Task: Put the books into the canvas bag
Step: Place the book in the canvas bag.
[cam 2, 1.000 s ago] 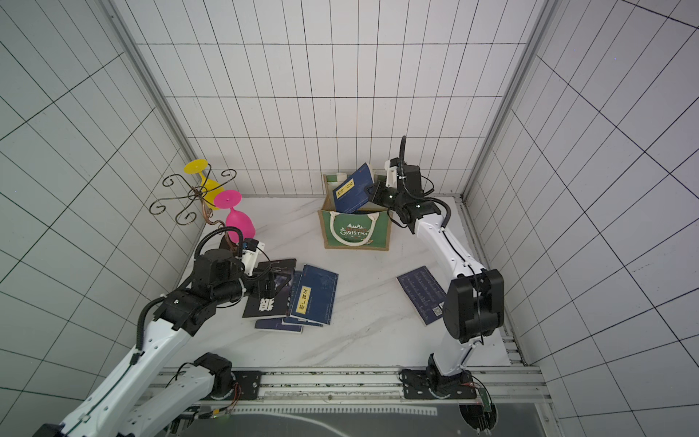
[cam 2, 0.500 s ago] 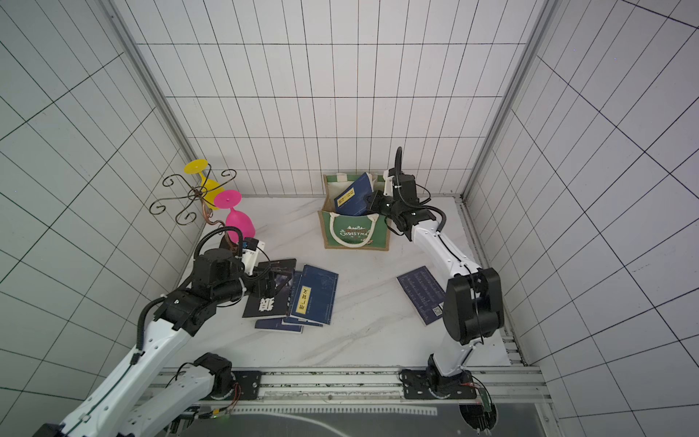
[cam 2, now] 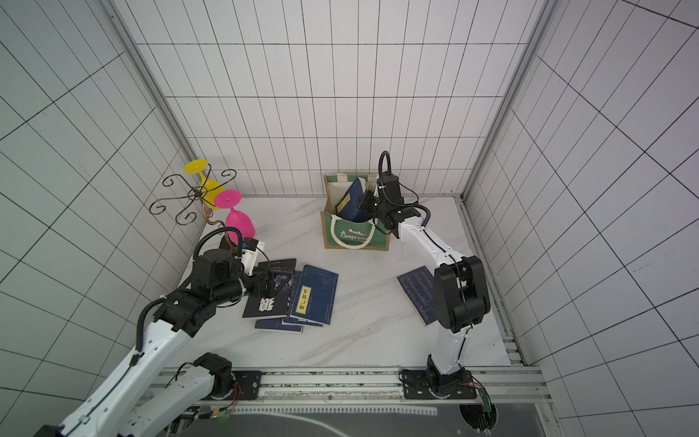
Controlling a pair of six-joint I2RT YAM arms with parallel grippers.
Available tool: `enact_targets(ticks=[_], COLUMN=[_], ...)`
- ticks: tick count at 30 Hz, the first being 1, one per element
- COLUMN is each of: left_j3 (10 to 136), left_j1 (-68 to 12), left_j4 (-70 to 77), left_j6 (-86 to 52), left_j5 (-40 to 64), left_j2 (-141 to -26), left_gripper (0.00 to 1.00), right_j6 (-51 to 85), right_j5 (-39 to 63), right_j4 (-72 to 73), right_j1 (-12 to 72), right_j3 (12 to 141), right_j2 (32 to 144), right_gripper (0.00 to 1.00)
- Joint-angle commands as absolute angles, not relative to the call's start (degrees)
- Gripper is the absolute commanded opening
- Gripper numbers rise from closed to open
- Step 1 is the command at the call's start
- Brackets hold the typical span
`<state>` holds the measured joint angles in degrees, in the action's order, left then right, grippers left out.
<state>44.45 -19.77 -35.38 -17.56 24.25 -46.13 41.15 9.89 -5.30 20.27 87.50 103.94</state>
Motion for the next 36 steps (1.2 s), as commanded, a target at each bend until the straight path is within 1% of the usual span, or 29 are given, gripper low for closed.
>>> enact_targets(ticks=[1, 5, 9, 12, 16, 19, 20, 25, 28, 33, 36], left_j3=[44.12, 44.15, 44.12, 44.21, 44.3, 44.25, 44.3, 44.04, 43.86, 43.86, 43.44], left_j1=[-19.6, -19.6, -19.6, -19.6, -19.51, -19.44, -19.42, -19.42, -19.42, -19.72, -20.89], left_j4=[-34.45, -34.41, -34.44, -34.45, -34.54, -34.63, -34.54, -34.25, -33.91, -33.77, -32.88], left_j6=[-17.31, -17.31, -17.33, -17.38, -17.31, -17.4, -17.41, -17.29, -17.49, -18.52, -19.37], left_j5=[24.89, 24.73, 24.71, 24.37, 24.06, 23.93, 23.94, 24.92, 25.47, 24.61, 23.98], left_j2=[-45.27, -45.27, -45.53, -45.64, -45.79, -46.14, -46.31, -47.7, -49.08, -51.78, -53.88], left_gripper=[0.97, 0.97, 0.97, 0.97, 0.97, 0.97, 0.97, 0.97, 0.97, 0.97, 0.97], right_j6=[41.06, 40.25, 38.76, 36.96, 33.58, 31.04, 30.21, 26.06, 24.87, 24.87, 26.43], right_j5=[8.35, 8.29, 7.93, 6.83, 4.97, 4.22, 4.64, 9.22, 13.11, 19.24, 20.26], right_j4=[-8.14, -8.87, -10.48, -12.22, -13.28, -15.11, -15.46, -17.32, -17.28, -9.6, -3.93], right_j1=[20.48, 20.48, 20.48, 20.47, 21.08, 21.51, 21.6, 22.44, 23.57, 27.52, 30.04], right_j3=[93.5, 94.14, 96.35, 98.32, 98.94, 99.09, 98.81, 95.4, 89.06, 71.85, 62.06], right_j2=[105.82, 105.56, 105.25, 104.26, 100.91, 98.13, 97.06, 91.23, 86.55, 78.3, 74.99], right_gripper=[0.35, 0.47, 0.56, 0.65, 0.81, 0.95, 0.98, 0.98, 0.98, 0.98, 0.98])
